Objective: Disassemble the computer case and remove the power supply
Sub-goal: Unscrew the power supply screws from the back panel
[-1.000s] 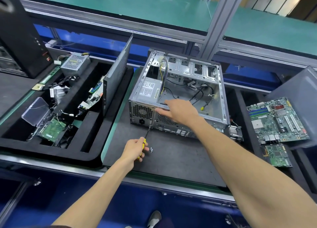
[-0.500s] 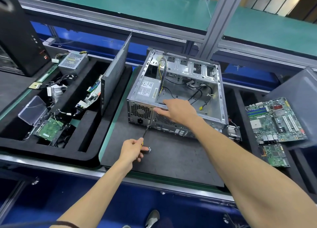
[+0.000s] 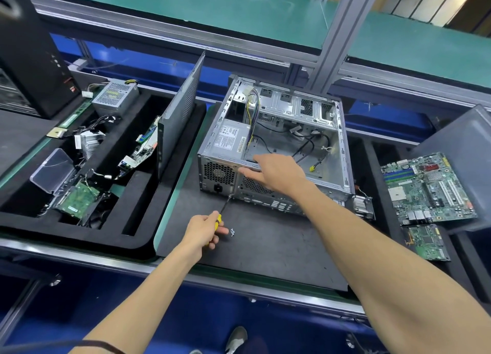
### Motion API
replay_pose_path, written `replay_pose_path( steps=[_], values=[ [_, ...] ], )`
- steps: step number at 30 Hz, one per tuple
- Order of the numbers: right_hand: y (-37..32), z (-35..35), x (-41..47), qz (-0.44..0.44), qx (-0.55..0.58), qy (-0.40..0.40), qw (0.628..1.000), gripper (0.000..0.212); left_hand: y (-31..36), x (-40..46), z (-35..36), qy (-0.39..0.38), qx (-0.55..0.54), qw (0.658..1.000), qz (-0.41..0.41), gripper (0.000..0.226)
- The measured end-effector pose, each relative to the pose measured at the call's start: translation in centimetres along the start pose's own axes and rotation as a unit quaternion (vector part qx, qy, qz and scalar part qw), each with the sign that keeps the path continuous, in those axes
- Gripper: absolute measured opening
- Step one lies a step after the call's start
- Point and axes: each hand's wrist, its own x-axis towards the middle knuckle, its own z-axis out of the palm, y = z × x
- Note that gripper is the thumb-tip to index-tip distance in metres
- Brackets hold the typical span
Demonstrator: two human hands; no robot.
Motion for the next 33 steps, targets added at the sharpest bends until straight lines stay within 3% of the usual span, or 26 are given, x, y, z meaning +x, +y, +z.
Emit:
replay_pose_path(
  steps=[3, 5, 11, 18, 23, 27, 31, 33],
  values=[
    [0.0, -0.1, 0.0, 0.007, -0.010, -0.002, 1.000, 0.055, 0.0, 0.1, 0.3, -0.011, -0.019, 1.000, -0.022, 0.039],
    [0.0, -0.1, 0.0, 0.011, -0.014, 0.002, 1.000, 0.059, 0.0, 0.1, 0.5, -0.011, -0.028, 0.999, -0.016, 0.031],
    [0.0, 0.0, 0.0, 0.005, -0.014, 0.005, 1.000, 0.052, -0.6, -0.1, 0.0, -0.008, 0.018, 1.000, 0.017, 0.013],
    [0.1, 0.3, 0.1, 0.015, -0.018, 0.007, 1.000, 0.055, -1.2, -1.2, -1.3, 0.020, 0.091, 0.994, 0.061, 0.014],
    [0.2, 0.3, 0.2, 0.004, -0.019, 0.020, 1.000, 0.054, -1.1, -2.5, -2.3, 0.102, 0.343, 0.922, 0.148, 0.011],
    [0.3, 0.6, 0.2, 0.004, -0.018, 0.025, 1.000, 0.060, -1.3, -3.0, -2.6, 0.124, 0.453, 0.860, 0.201, 0.009],
    [0.3, 0.5, 0.2, 0.023, 0.001, 0.033, 0.999, 0.088, -1.4, -3.3, -2.8, 0.131, 0.475, 0.845, 0.210, 0.008],
    [0.3, 0.3, 0.1, 0.038, 0.016, 0.028, 0.999, 0.090, -1.4, -3.5, -2.8, 0.131, 0.476, 0.843, 0.211, 0.008]
  ],
)
